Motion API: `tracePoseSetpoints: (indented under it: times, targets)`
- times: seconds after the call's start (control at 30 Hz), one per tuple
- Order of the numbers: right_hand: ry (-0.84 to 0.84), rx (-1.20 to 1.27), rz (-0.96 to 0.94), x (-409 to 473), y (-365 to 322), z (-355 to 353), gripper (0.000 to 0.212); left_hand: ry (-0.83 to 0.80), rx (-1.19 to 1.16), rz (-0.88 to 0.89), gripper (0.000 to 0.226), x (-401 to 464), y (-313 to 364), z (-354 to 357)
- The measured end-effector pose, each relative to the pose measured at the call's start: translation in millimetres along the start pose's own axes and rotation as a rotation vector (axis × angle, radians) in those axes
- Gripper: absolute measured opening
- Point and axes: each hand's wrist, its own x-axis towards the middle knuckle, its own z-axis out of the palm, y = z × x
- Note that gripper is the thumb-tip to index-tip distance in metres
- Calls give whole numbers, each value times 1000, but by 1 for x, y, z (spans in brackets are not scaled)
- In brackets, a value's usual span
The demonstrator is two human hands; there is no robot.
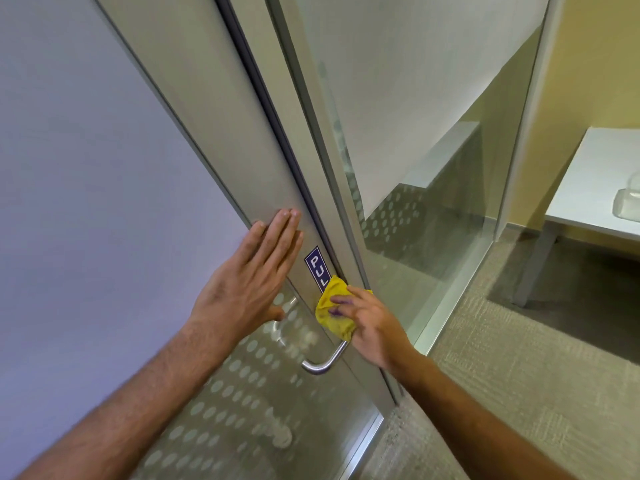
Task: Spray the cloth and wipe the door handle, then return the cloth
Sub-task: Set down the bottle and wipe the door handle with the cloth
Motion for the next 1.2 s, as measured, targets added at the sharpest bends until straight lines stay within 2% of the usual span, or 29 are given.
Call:
tracePoseSetpoints:
  times: [0.1, 0.17, 0.27, 0.33, 0.4, 0.47, 0.5, 0.57, 0.63, 0.7, 0.83, 0.93, 1.03, 1.13, 1.2]
  targets:
    - [-144, -40, 97, -14, 3, 16, 39, -3, 1, 3, 146, 1, 1, 0]
    - [-168, -41, 107, -31, 4, 28, 58, 1, 3, 3, 145, 1, 0, 1]
    - [37, 131, 258, -55, 3, 36, 79, -3, 6, 3, 145, 1, 0, 1]
    - [135, 272, 534, -70, -8, 42, 76, -5, 5, 5, 145, 1, 0, 0]
    - [31, 607, 819, -83, -22, 51, 60, -9, 14, -1, 145, 1, 0, -1]
    - [-9, 948, 1014, -94, -33, 63, 45, -16, 23, 1, 145, 2, 0, -1]
    - [37, 1014, 1092, -96, -37, 64, 43, -12, 26, 6, 145, 2, 0, -2]
    - [285, 1061, 1189, -92, -34, 59, 39, -1, 36, 6, 145, 1, 0, -2]
    - [500, 1092, 1077, -75, -24, 49, 45, 4, 51, 0, 146, 1, 0, -2]
    - [482, 949, 822, -52, -16, 40, 56, -2, 44, -1, 146, 1, 0, -2]
    - [107, 358, 332, -32, -27, 49, 78, 12, 50, -16, 149, 1, 0, -1]
    - [19, -12, 163, -48, -41, 67, 73, -4, 49, -19, 151, 2, 0, -4]
    - [-120, -41, 165, -58, -52, 72, 56, -25, 67, -24, 151, 1, 0, -4]
    - [-320, -49, 76, -50, -55, 69, 45, -40, 70, -31, 152, 1, 1, -7]
    - [-449, 79, 23, -36, -51, 51, 34, -49, 57, -27, 152, 1, 0, -8]
